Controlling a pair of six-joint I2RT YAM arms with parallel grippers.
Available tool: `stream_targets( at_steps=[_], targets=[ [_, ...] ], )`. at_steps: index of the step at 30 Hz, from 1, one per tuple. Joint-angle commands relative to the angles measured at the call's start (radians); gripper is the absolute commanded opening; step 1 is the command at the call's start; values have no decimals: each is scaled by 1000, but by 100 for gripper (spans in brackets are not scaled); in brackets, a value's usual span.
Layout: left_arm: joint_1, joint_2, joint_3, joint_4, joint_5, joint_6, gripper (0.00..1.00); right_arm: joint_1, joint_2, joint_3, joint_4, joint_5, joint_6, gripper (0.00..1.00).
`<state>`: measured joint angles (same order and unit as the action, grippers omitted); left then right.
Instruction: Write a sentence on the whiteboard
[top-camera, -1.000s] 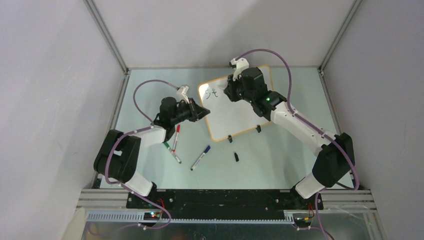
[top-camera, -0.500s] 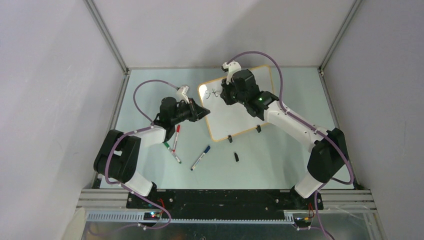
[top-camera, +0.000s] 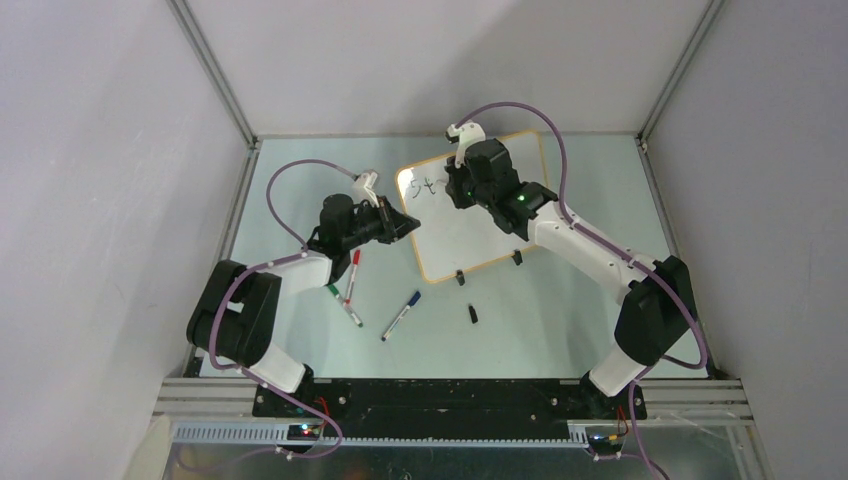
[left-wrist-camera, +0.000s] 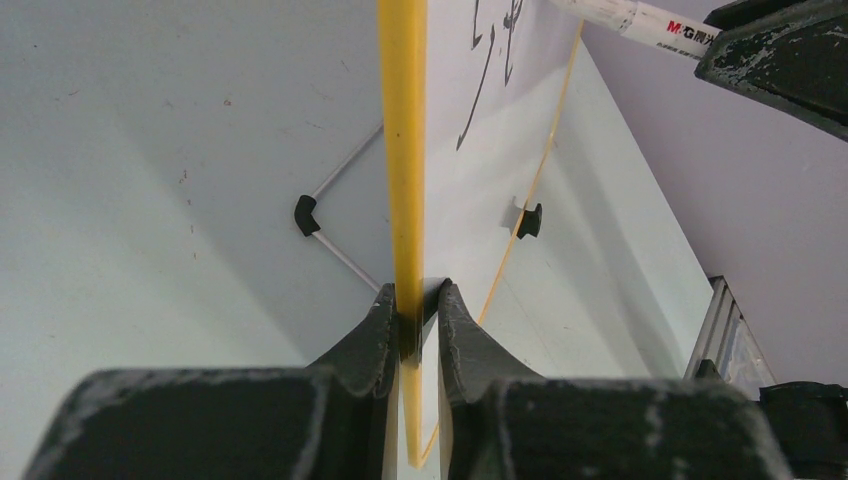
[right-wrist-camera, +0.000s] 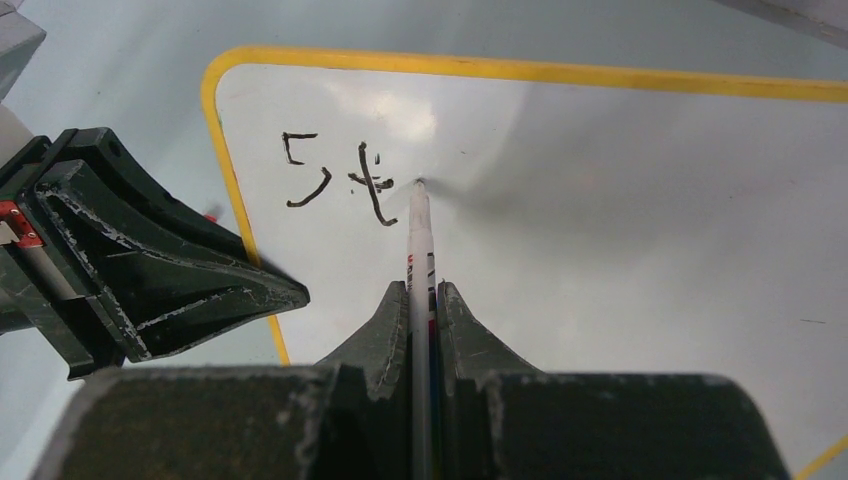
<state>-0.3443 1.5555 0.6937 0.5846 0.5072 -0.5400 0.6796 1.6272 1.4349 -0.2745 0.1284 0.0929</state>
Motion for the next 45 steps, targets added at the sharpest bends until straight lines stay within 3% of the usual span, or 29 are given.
stream_targets(
  at_steps=[1,45],
  targets=[
    [-13,2,-14,-106,-64,102,0,2,15,41,21,23,-13,0],
    [-13,-11,-16,-115,-68,109,0,18,55,66,-107,62,-4,0]
  ],
)
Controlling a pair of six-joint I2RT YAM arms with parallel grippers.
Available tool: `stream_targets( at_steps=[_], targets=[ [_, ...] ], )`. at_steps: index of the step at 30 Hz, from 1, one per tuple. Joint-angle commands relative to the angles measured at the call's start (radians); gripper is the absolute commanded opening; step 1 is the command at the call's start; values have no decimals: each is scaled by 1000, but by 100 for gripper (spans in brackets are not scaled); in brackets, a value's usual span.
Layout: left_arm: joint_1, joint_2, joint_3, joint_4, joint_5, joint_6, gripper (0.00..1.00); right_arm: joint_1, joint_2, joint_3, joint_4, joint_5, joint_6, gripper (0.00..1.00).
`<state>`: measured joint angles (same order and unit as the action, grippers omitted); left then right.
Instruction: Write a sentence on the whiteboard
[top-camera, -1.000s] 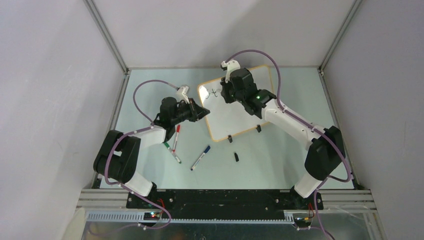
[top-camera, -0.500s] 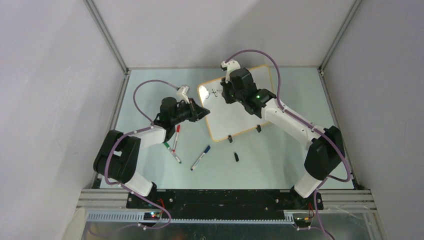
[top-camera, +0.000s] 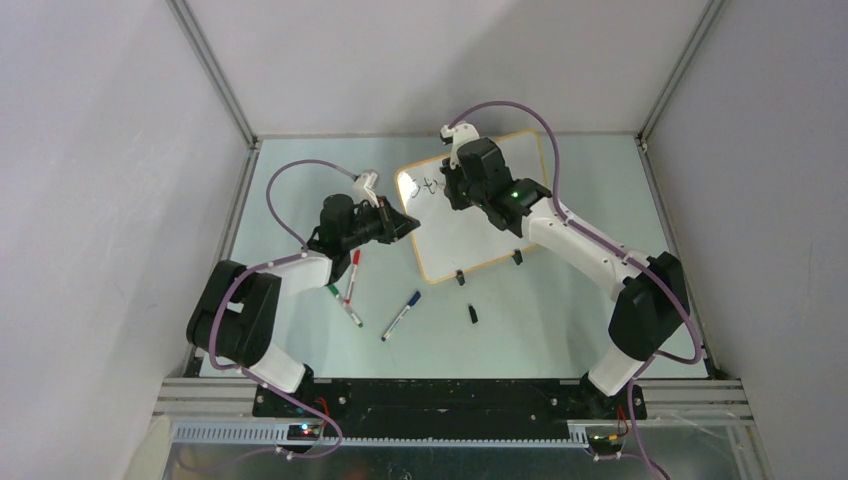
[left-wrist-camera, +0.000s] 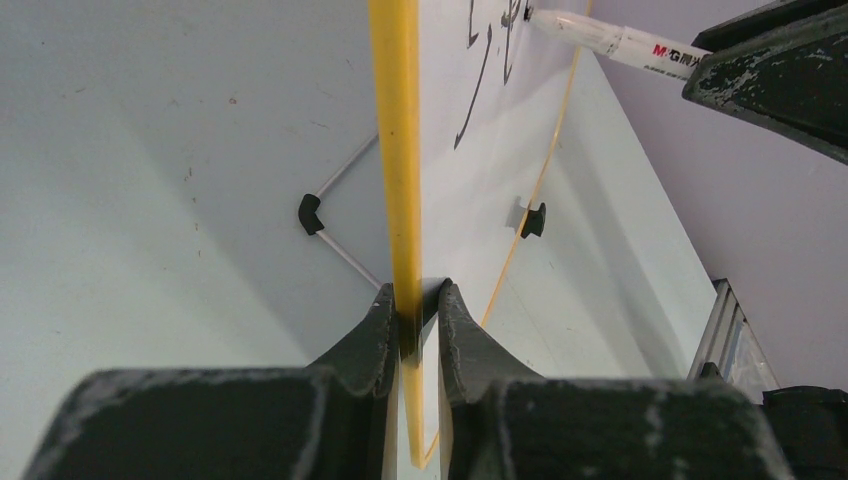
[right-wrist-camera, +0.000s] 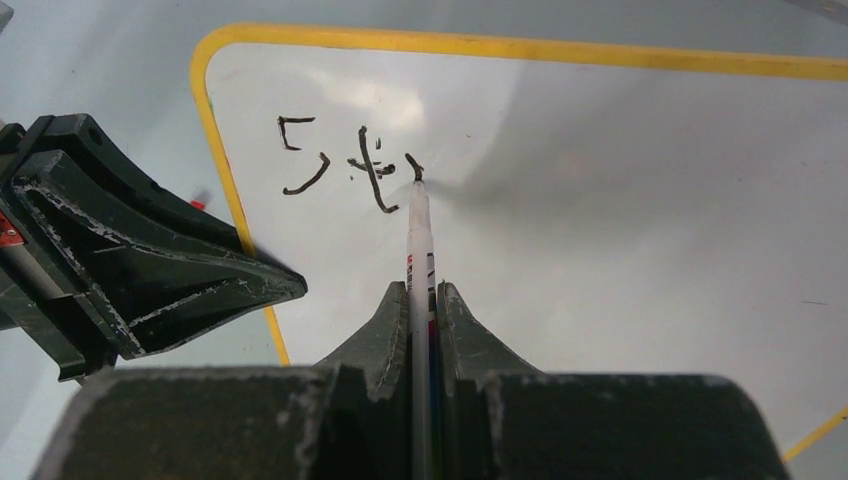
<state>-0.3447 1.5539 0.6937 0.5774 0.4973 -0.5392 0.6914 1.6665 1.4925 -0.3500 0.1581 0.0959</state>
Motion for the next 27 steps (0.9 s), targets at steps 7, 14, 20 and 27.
stream_targets(
  at_steps=[7,14,20,27],
  targets=[
    [-14,-8,-16,-109,-58,109,0,11,17,8,-46,45,-12,0],
    [-13,-8,-16,-108,-57,110,0,13,19,8,-35,52,-17,0],
    [-13,-8,-15,-109,-58,109,0,13,39,40,-36,53,-23,0],
    [-13,-9,-15,-110,-55,110,0,14,64,92,-47,53,-27,0]
  ],
)
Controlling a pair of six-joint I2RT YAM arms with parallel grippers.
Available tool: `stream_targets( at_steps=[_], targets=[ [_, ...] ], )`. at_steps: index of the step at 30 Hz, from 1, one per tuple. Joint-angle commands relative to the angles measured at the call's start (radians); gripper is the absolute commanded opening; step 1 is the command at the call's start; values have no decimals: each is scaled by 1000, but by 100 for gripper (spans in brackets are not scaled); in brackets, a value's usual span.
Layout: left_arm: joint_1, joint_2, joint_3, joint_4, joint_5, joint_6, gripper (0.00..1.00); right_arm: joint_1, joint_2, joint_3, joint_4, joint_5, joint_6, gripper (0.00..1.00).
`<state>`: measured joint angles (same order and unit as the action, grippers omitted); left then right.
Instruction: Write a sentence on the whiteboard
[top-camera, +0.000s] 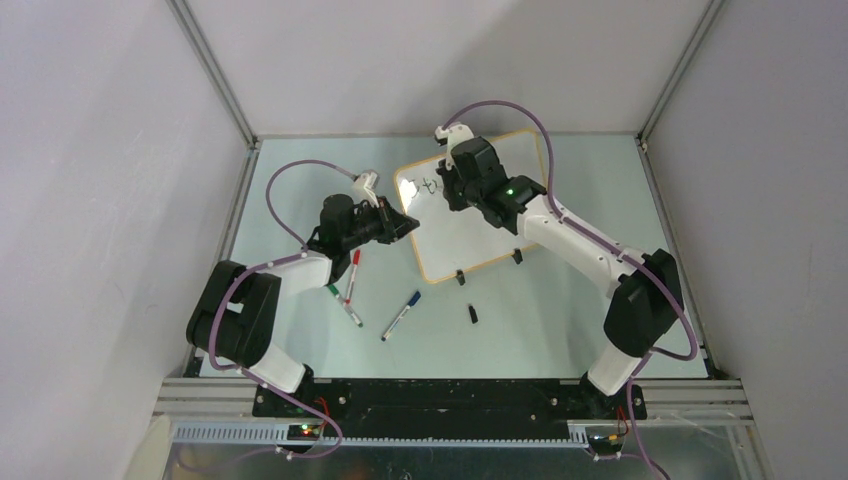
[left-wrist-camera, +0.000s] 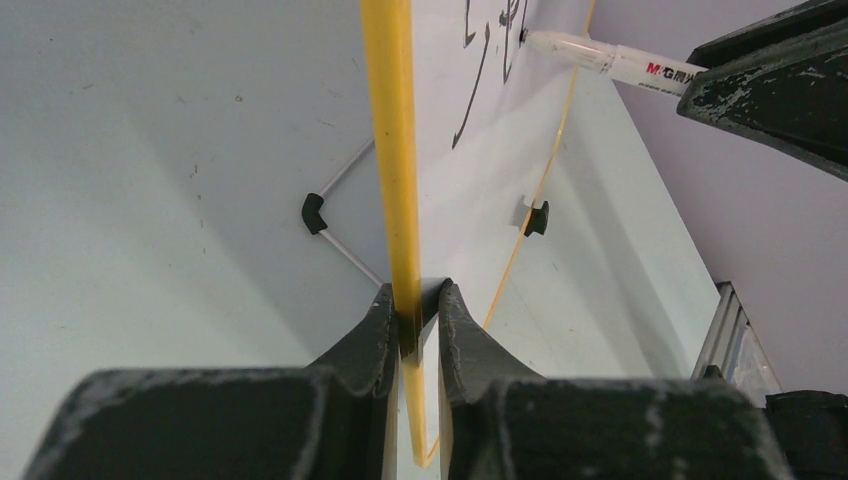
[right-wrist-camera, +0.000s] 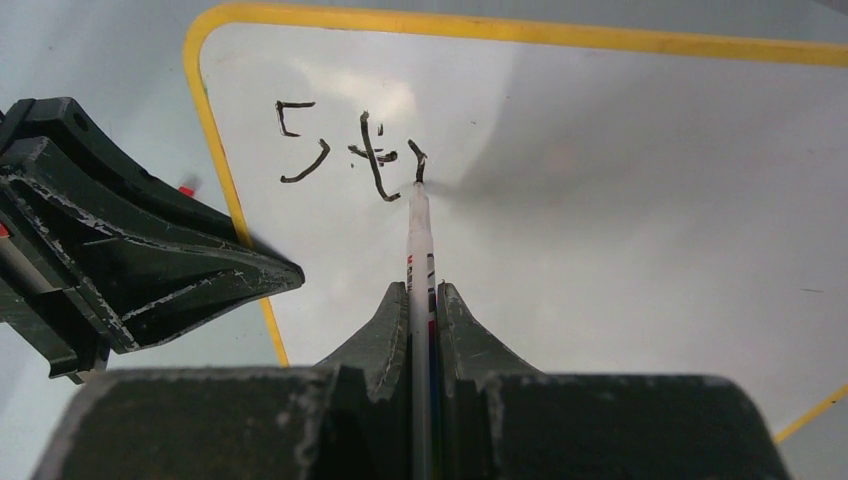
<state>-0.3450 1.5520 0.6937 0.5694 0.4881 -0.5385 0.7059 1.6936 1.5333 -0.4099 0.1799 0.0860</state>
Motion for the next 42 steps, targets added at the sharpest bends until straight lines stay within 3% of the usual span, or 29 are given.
stream_targets(
  at_steps=[1,35,42],
  targets=[
    [-13,-7,-14,-102,-45,109,0,-1,39,54,10,32,-18,0],
    [-14,-5,-13,-106,-46,109,0,-27,40,86,2,76,-4,0],
    [-15,-6,-11,-110,-48,113,0,-29,1,63,24,23,10,0]
  ],
)
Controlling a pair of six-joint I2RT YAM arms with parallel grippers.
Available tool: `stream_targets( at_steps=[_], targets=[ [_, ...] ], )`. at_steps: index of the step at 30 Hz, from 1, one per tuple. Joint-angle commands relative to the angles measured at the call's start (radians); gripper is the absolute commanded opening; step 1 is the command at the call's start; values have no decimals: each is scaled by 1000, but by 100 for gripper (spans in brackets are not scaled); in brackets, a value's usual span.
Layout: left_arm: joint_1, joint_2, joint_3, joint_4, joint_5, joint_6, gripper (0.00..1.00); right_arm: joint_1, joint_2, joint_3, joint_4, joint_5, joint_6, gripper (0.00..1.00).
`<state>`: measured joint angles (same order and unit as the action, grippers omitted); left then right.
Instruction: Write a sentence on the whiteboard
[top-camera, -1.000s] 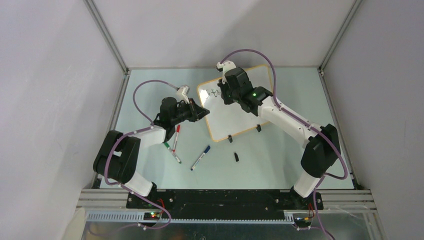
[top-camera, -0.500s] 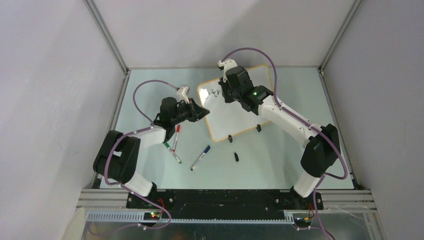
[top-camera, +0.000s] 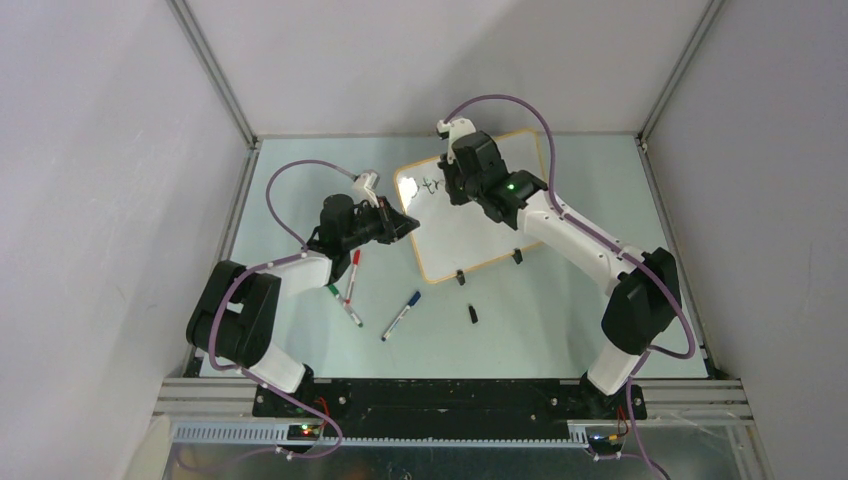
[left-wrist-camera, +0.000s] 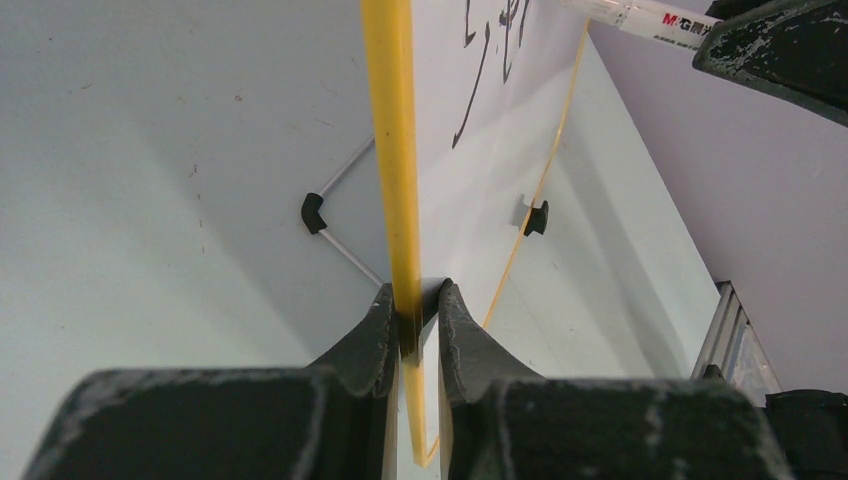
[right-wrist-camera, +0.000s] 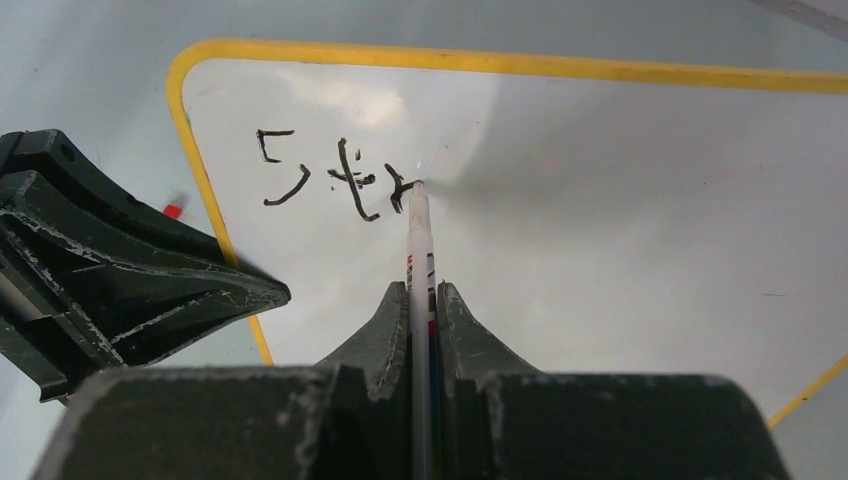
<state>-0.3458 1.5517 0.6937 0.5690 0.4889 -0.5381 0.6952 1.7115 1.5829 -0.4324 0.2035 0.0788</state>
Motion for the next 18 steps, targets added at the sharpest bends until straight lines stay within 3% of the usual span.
stream_targets(
  at_steps=[1,8,18],
  targets=[
    [-13,-7,-12,-112,-53,115,0,-25,-35,-1,51,-34,28,0],
    [-14,-17,-13,-124,-60,122,0,-65,-149,-111,147,-128,74,0],
    [-14,-14,-12,-123,-56,119,0,-84,-132,-113,146,-149,78,0]
  ],
)
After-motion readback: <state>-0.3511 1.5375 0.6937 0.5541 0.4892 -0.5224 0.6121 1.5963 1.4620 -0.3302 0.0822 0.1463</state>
